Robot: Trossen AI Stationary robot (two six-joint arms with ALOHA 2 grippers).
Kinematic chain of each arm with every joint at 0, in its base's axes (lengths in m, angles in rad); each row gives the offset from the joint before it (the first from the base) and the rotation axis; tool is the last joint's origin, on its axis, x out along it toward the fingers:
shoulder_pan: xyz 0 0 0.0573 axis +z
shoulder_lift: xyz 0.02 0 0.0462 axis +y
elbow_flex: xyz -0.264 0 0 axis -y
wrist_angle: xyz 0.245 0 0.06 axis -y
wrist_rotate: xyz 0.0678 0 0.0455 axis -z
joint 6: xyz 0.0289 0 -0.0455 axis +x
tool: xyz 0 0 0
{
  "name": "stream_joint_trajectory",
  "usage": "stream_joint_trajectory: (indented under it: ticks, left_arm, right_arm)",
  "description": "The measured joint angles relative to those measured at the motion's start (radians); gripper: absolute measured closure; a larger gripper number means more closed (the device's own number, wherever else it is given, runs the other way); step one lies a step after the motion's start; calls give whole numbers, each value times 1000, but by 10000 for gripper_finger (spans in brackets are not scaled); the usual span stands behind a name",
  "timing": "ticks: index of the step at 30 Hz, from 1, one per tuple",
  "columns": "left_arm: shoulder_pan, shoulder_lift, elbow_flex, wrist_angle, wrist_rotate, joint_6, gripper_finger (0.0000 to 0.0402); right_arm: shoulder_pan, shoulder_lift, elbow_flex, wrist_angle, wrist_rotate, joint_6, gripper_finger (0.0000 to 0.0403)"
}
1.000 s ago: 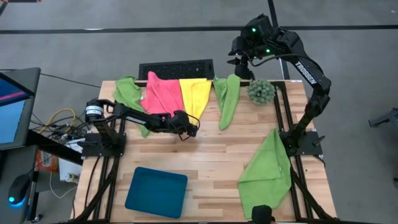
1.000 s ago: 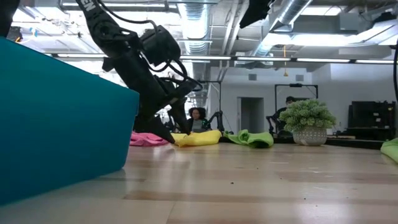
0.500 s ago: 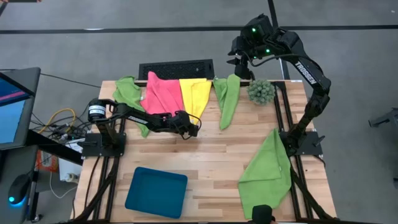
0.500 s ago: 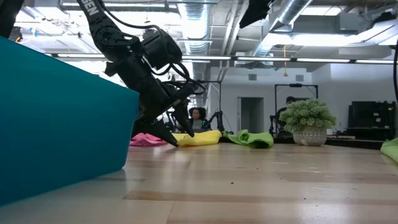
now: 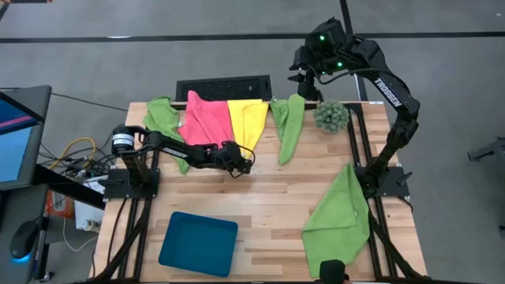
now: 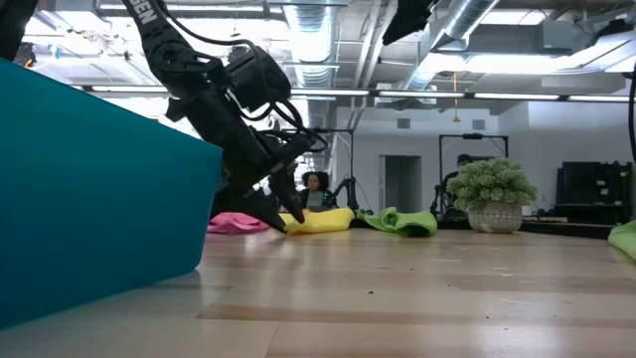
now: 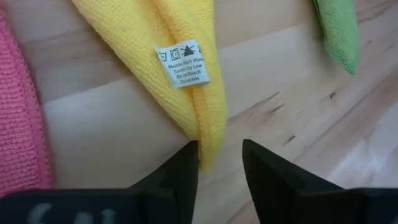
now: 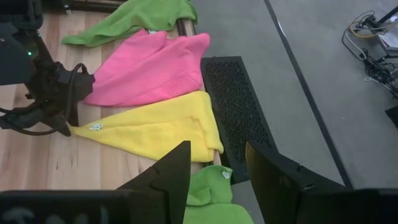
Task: Fold microfiber towels
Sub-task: Fold the yellow microfiber towel
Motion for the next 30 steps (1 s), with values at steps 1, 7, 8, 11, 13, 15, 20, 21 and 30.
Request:
stream_joint_trajectory:
  ticks: [1,7,8,11,13,15,20,21,30]
  left_arm:
    - [0,0,0,-5,1,0,291]
    - [0,13,1,0,22,23,311]
    - [0,21,2,6,25,23,318]
    - [0,30,2,16,28,23,350]
    - [0,31,2,18,31,27,381]
    - [0,23,1,15,43,27,395]
    - [-1,-42,0,-27,118,36,399]
    - [-2,-61,0,-50,145,52,400]
    - [-87,-281,0,-424,334,226,401]
  right_arm:
    - [0,0,0,0,0,0,223]
    - [0,0,0,0,0,0,223]
    - [0,0,0,0,0,0,223]
    - [0,0,0,0,0,0,223]
    - [0,0,0,0,0,0,223]
    - [0,0,0,0,0,0,223]
    - [-3,21,-3,1,-3,0,223]
    - [-4,26,-6,3,-4,0,223]
    - [-3,28,-197,139,-128,-1,223]
